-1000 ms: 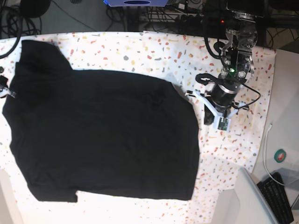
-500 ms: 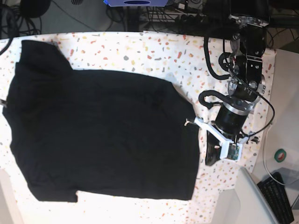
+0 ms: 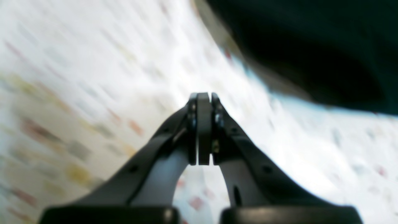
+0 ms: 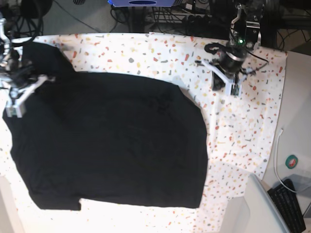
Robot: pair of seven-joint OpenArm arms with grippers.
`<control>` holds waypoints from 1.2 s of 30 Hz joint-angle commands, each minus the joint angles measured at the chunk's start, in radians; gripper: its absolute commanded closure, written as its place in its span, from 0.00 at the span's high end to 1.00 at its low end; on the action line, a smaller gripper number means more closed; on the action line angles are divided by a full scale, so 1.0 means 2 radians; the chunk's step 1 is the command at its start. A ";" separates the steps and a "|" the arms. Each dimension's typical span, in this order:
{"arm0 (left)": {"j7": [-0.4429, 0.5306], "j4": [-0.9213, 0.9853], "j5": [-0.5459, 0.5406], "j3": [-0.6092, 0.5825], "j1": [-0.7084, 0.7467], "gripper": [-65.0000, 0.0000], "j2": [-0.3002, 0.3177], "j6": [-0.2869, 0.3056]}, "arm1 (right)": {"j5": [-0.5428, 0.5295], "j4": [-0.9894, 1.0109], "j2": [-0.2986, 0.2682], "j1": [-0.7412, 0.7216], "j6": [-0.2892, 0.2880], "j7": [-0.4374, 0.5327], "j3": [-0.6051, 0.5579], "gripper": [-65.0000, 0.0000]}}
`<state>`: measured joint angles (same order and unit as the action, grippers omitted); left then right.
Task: Layout the t-shirt on the table in an organized manner, then fold the t-shirt properly
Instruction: 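Move both grippers to the shirt's shoulder edge and lower them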
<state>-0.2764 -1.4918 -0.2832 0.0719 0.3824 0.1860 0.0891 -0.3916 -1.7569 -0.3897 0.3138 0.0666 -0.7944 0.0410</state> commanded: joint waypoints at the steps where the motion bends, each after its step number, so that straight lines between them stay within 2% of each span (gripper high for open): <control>1: 0.013 0.001 -0.024 0.004 0.000 0.00 0.006 -0.002 | 0.028 -0.006 0.006 -0.016 0.010 0.001 -0.011 0.00; 2: 0.013 0.004 -0.042 0.004 0.002 0.00 0.006 -0.001 | 0.050 -0.006 0.021 -0.022 0.013 -0.007 -0.017 0.00; 3: 0.013 0.007 -0.059 0.003 0.005 0.00 0.006 -0.001 | 0.071 -0.005 0.036 -0.028 0.013 -0.013 -0.019 0.05; 6: 0.014 0.011 -0.075 -0.009 0.006 0.00 0.003 -0.001 | 0.118 -0.005 0.083 -0.041 0.012 -0.017 -0.021 0.31; 7: 0.014 0.011 -0.075 -0.016 0.006 0.03 0.001 -0.001 | 0.130 -0.005 0.095 -0.041 0.012 -0.015 -0.022 0.35; 11: 0.014 0.012 -0.074 -0.029 -0.005 0.29 -0.004 -0.001 | 0.146 0.006 0.115 -0.061 0.011 -0.001 -0.024 0.33; 14: 0.014 0.036 -0.074 -0.036 -0.035 0.46 -0.015 -0.001 | 0.147 0.057 0.112 -0.092 0.011 0.014 -0.061 0.33; 16: 0.013 0.050 -0.074 -0.038 -0.050 0.51 -0.021 -0.001 | 0.148 0.092 0.109 -0.112 0.011 0.017 -0.080 0.33; 18: 0.013 0.058 -0.074 -0.051 -0.060 0.52 -0.027 -0.001 | 0.146 0.133 0.106 -0.132 0.011 0.022 -0.099 0.33; 21: 0.013 0.066 -0.074 -0.073 -0.070 0.52 -0.029 -0.002 | 0.148 0.189 0.106 -0.150 0.011 0.056 -0.118 0.33; 24: 0.014 0.090 -0.075 -0.085 -0.086 0.52 -0.031 -0.003 | 0.148 0.246 0.106 -0.167 0.011 0.088 -0.121 0.33; 26: 0.014 0.111 -0.074 -0.082 -0.104 0.52 -0.044 -0.003 | 0.148 0.293 0.105 -0.183 0.011 0.101 -0.118 0.33; 27: 0.014 0.119 -0.074 -0.082 -0.110 0.52 -0.044 -0.004 | 0.148 0.311 0.104 -0.189 0.011 0.105 -0.117 0.30; 29: 0.014 0.124 -0.074 -0.081 -0.116 0.52 -0.038 -0.004 | 0.148 0.343 0.088 -0.199 0.011 0.114 -0.116 0.20; 31: 0.014 0.124 -0.074 -0.080 -0.117 0.52 -0.020 -0.005 | 0.148 0.372 0.076 -0.206 0.011 0.126 -0.116 0.03; 32: 0.014 0.124 -0.074 -0.080 -0.119 0.52 -0.010 -0.005 | 0.146 0.388 0.071 -0.212 0.011 0.131 -0.115 0.00; 36: 0.013 0.123 -0.074 -0.080 -0.123 0.52 0.024 -0.005 | 0.146 0.429 0.051 -0.228 0.011 0.145 -0.115 0.00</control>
<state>-0.2432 -1.2350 -0.4305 -0.0891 0.1375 0.2337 0.0837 -0.1577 -0.9470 -0.2592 -0.1654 0.0254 -0.3866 -0.1963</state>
